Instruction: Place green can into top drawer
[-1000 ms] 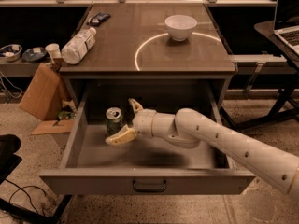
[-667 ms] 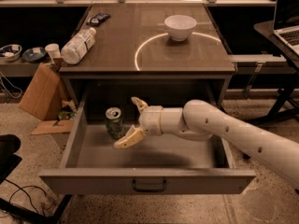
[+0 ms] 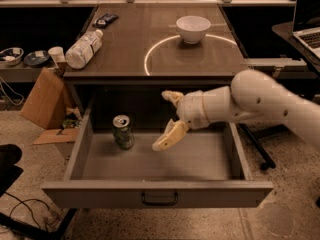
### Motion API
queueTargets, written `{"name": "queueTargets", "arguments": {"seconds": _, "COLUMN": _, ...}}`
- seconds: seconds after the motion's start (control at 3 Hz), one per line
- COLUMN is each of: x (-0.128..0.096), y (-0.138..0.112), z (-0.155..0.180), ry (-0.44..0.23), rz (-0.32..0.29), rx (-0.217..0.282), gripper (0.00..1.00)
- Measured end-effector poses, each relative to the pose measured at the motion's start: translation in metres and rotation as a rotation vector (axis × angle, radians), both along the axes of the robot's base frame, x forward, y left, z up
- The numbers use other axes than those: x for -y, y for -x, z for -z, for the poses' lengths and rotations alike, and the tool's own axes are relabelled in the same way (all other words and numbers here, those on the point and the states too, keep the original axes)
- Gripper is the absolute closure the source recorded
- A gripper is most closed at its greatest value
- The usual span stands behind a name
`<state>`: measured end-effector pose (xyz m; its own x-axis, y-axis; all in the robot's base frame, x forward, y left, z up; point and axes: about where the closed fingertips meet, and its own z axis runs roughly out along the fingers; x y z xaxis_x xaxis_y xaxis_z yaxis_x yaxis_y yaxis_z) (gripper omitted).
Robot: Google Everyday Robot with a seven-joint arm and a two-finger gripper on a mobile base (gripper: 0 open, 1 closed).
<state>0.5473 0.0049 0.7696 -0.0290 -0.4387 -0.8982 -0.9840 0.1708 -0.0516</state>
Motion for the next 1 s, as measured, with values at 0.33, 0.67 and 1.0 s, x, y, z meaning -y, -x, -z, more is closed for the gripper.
{"name": "queueTargets", "arguments": {"seconds": 0.33, "x": 0.039, "y": -0.005, "z": -0.032, "ry": 0.090, "rz": -0.015, "rx": -0.062, "gripper": 0.00}}
{"name": "queueTargets", "arguments": {"seconds": 0.67, "x": 0.058, "y": 0.002, "z": -0.046, "ry": 0.196, "rz": -0.050, "rx": -0.134, "gripper": 0.00}}
{"name": "queueTargets", "arguments": {"seconds": 1.0, "x": 0.067, "y": 0.017, "z": -0.058, "ry": 0.322, "rz": -0.045, "rx": -0.165, "gripper": 0.00}}
